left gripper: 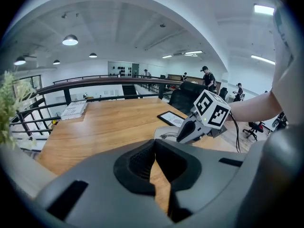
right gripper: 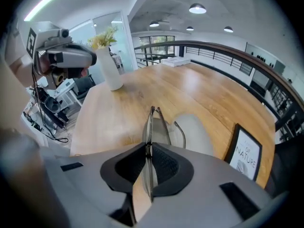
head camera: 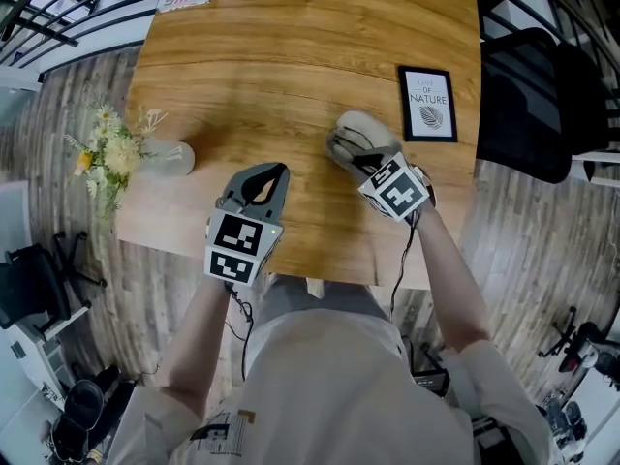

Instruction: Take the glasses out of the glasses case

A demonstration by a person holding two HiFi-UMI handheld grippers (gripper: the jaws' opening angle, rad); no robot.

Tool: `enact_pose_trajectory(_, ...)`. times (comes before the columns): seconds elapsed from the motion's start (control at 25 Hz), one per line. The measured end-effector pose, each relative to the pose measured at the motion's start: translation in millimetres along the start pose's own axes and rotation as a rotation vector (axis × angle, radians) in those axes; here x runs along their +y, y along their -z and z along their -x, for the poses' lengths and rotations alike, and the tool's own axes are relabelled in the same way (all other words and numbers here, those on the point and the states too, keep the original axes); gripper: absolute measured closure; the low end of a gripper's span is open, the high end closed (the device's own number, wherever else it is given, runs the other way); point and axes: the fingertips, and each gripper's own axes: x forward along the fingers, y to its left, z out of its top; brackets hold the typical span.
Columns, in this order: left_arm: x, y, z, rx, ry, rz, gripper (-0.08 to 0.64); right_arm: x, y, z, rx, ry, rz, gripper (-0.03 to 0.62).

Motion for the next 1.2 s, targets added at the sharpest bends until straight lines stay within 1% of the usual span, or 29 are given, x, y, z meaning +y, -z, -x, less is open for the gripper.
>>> enact_pose_trajectory(0.08,1,-4,8,-0.014,-0.006,-0.006,0.543,-3,-12,19,-0.054,0.026,-0.032,0.528)
enact_pose_trajectory(0.24,5,-20,24,-0.051,-0.024,-0.029,0.543,-2,-43,66,-0.202,0.055,-0.103,0.528)
enact_pose_trajectory(0.4,11,-44,45,-0.107,-0.058,-0.053,0.543,-10,-68,122,-0.327,0.181,-0.105,0.528)
enact_pose_trajectory(0.52,20,-72,66,-0.169,-0.093,-0.082,0.543,-10,-91,167,-0.426,0.246,-0.108,0.528)
enact_pose_trajectory(0.68,20,-113,101,-0.259,-0.133,-0.144,0.543,7,-119,227,-0.548,0.323,-0.076,0.528)
enact_pose_trajectory(0.84,8,-152,138,-0.353,-0.149,-0.209,0.543,31,-142,286,-0.674,0.385,-0.053,0.528)
enact_pose_trajectory(1.0,-8,-189,186,-0.468,-0.162,-0.259,0.543,64,-158,343,-0.795,0.434,-0.014,0.528)
enact_pose_trajectory(1.2,-22,-224,239,-0.586,-0.212,-0.310,0.543,100,-168,405,-0.932,0.492,0.035,0.528)
